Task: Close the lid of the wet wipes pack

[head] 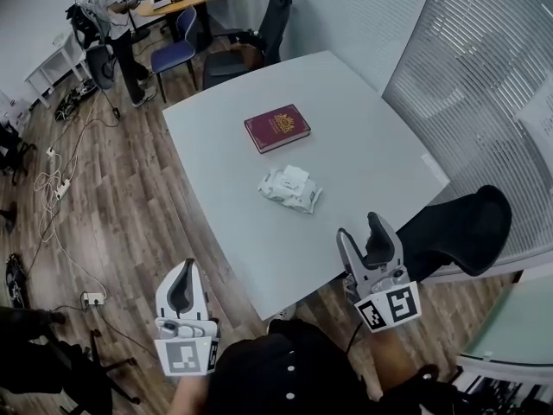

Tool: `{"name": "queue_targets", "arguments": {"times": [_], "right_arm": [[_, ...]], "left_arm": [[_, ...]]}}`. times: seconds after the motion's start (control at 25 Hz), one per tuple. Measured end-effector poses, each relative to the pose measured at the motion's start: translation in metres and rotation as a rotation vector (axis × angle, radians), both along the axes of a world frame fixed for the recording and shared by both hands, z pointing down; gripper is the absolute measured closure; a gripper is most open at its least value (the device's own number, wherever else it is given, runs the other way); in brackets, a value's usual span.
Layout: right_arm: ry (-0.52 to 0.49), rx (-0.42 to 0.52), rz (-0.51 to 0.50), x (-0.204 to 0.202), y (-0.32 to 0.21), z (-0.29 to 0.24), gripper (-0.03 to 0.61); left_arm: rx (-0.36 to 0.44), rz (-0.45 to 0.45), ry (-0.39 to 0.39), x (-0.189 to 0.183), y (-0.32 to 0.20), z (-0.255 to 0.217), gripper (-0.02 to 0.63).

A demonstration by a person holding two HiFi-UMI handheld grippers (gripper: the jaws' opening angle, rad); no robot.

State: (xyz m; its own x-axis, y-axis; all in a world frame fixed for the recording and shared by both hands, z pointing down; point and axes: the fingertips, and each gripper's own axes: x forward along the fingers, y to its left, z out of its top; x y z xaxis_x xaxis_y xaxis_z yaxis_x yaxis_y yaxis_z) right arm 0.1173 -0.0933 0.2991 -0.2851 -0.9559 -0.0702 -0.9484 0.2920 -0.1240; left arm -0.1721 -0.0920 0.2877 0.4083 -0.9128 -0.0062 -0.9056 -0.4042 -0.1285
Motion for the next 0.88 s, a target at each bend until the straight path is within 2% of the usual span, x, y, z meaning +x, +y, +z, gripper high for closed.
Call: {"name": "queue_targets", "arguments": {"times": [0.2, 0.52, 0.72, 0.88], "right_arm": [[-0.029, -0.025, -0.012, 0.011, -0.02, 0.007, 0.299], [-0.083, -0.114, -0.053, 0.009, -0.047, 0.044, 0.299], [-0.122, -0.183, -0.049, 0.012, -0.068, 0.071, 0.299], [-0.201, -0.253, -0.042, 0.016, -0.095, 0.097, 0.301]], "left_arm": [[0.01, -0.005, -0.006, 0.008, -0.012, -0.004, 0.597], [-0.038, -0.003, -0.022, 0.006, -0.015, 0.015, 0.597], [-0.062, 0.034, -0.035, 0.009, -0.029, 0.026, 0.597], [-0.066, 0.09, -0.031, 0.015, -0.049, 0.032, 0.597]]}}
